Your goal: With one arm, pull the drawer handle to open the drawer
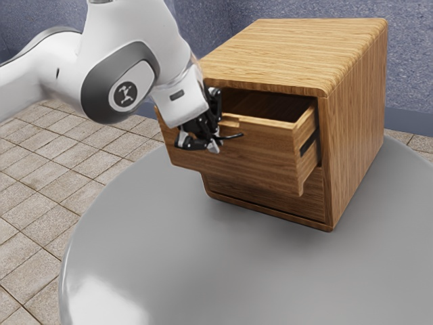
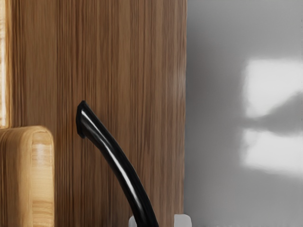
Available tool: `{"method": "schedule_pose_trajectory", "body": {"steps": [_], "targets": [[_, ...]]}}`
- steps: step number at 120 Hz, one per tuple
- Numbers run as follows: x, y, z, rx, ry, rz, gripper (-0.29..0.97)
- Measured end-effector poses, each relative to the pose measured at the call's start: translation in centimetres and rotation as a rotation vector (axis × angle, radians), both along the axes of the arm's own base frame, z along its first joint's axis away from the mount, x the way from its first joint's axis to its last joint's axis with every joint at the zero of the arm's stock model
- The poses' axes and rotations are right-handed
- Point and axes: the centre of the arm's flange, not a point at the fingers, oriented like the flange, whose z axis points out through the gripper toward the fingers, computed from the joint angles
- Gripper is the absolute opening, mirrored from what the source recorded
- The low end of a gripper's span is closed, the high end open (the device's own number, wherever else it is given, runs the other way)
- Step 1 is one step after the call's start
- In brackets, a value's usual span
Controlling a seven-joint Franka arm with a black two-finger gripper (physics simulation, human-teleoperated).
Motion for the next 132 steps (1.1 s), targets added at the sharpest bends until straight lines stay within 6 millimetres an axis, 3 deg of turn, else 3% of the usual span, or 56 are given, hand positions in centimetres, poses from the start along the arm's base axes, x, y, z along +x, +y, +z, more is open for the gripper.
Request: {"method": "schedule_pose_trajectory", "body": {"steps": [81, 132], "targets": [[-5.8, -2.1, 0.8, 0.014, -0.005, 0.030, -0.10], [-8.1, -2.1, 0.6, 0.034, -0.043, 0.045, -0.11]]}}
